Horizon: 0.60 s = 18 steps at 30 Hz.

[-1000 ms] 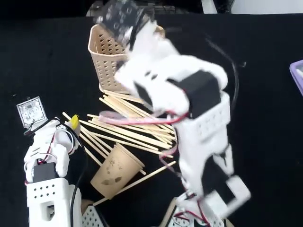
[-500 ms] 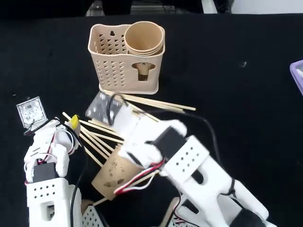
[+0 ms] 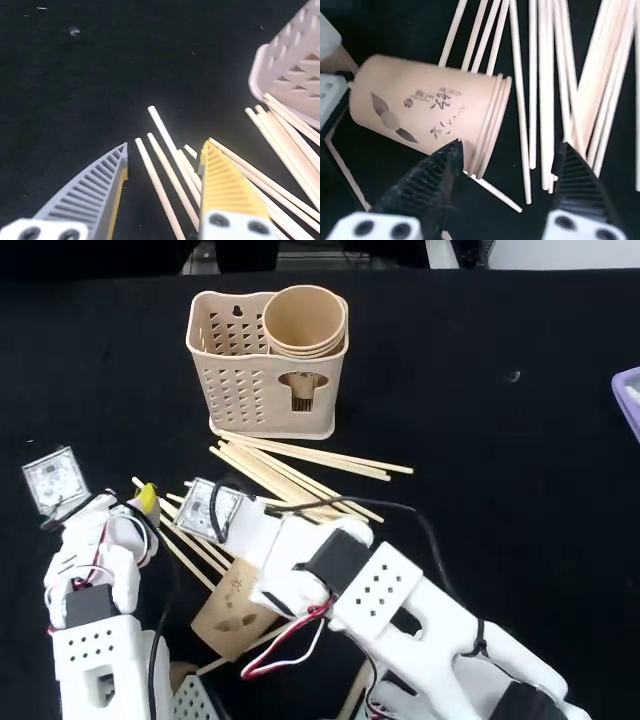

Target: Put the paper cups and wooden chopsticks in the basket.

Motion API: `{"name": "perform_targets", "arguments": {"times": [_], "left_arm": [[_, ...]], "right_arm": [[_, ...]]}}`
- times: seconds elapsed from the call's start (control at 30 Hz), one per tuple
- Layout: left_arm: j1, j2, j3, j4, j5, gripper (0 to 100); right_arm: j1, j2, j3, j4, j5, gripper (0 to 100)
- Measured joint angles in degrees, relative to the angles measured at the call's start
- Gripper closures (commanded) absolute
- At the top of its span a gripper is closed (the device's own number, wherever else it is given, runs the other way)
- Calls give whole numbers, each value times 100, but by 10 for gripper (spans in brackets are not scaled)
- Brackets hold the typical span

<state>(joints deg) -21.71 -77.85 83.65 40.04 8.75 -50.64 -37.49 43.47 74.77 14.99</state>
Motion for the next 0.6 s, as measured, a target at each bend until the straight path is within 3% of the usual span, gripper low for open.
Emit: {"name": "perform_targets", "arguments": {"times": [0.23,0.5,0.6], "left_arm": [[-79,0,0,0,0,766],[-79,0,0,0,0,766],[-79,0,0,0,0,766]], "right_arm": [[-35,-62,413,-308,0,717],[-730,-97,510,-308,633,990],[-1011,-105,527,-299,756,988]]}}
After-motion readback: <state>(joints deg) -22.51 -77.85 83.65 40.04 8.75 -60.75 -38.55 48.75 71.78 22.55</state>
